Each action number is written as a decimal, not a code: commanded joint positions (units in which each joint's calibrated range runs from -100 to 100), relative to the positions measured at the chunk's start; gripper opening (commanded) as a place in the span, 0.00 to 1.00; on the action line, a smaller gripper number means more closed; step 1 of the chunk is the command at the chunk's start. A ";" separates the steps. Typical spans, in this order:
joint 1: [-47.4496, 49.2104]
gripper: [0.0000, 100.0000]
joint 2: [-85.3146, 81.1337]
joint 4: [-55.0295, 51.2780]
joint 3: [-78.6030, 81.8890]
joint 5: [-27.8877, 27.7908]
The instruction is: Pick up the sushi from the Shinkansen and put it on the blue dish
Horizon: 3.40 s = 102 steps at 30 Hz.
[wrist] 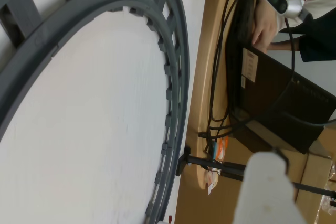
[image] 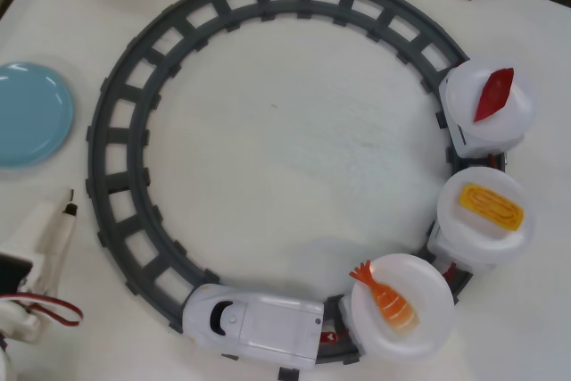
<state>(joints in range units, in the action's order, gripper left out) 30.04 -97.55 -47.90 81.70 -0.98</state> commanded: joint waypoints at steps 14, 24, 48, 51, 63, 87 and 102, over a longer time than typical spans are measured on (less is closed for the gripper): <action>-0.46 0.11 -0.46 -0.04 2.34 0.04; -0.64 0.11 -0.46 -0.04 1.98 0.04; -3.01 0.19 5.43 -3.10 -12.63 -1.32; -4.60 0.22 13.65 0.30 -18.04 -1.32; -4.95 0.22 44.09 -4.63 -42.48 -0.95; -25.28 0.22 90.05 -45.31 -90.18 8.15; -32.24 0.22 89.88 -51.25 -83.23 0.98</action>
<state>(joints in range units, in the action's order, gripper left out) -2.49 -7.38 -98.15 -1.83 3.00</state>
